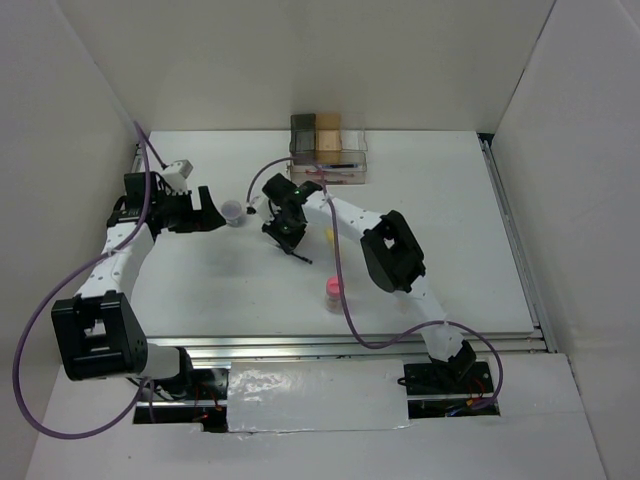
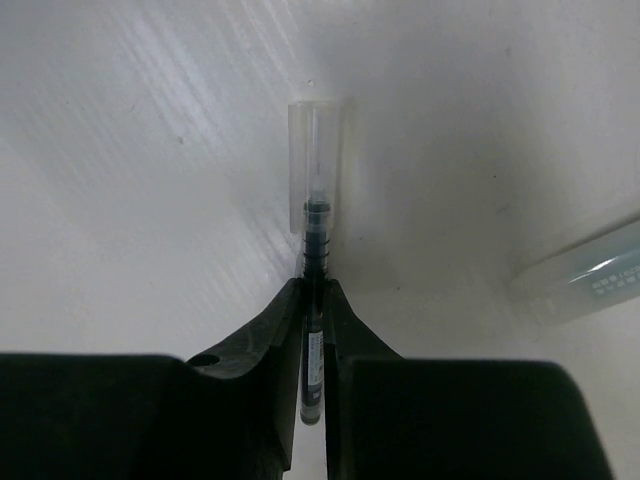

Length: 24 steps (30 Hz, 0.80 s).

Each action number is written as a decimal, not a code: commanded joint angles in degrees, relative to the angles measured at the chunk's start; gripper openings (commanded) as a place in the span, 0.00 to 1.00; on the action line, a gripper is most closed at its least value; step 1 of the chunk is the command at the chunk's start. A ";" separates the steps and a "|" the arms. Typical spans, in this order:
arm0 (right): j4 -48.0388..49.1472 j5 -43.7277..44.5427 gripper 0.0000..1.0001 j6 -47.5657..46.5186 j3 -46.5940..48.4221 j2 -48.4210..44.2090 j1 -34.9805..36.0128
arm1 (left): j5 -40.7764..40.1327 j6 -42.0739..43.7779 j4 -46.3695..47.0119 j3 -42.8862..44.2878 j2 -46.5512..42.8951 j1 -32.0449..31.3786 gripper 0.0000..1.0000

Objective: Sort the stationery into containers
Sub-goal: Pick up the pen from the center of the board, then place the pen in the storage box.

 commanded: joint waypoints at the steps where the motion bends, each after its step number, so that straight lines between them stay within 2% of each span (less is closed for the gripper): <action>1: 1.03 -2.71 0.05 -6.81 -0.20 -8.79 0.77 | 2.77 0.75 1.30 0.28 -2.34 0.48 0.99; 5: 5.93 2.46 0.03 -17.98 -3.62 -15.31 0.25 | 4.44 0.92 3.76 -0.95 -5.32 0.57 0.99; 9: 11.92 7.30 0.01 -29.49 -8.28 -20.32 -4.57 | 5.59 3.20 4.82 -1.74 -6.82 0.57 0.99; 11: 14.20 8.62 0.00 -33.11 -9.07 -20.51 -6.77 | 5.15 4.35 5.52 -1.74 -7.44 0.48 0.99; 16: 22.45 10.04 0.00 -44.36 -9.60 -19.28 -14.50 | 4.45 1.02 10.08 -3.58 -9.11 0.48 0.99; 19: 26.32 9.08 0.00 -48.58 -7.85 -17.44 -17.32 | 4.01 -1.88 13.16 -5.08 -9.81 0.48 0.99; 24: 30.38 6.00 0.00 -54.56 -5.30 -13.83 -19.26 | 2.17 -1.10 14.75 -5.87 -10.08 0.13 0.99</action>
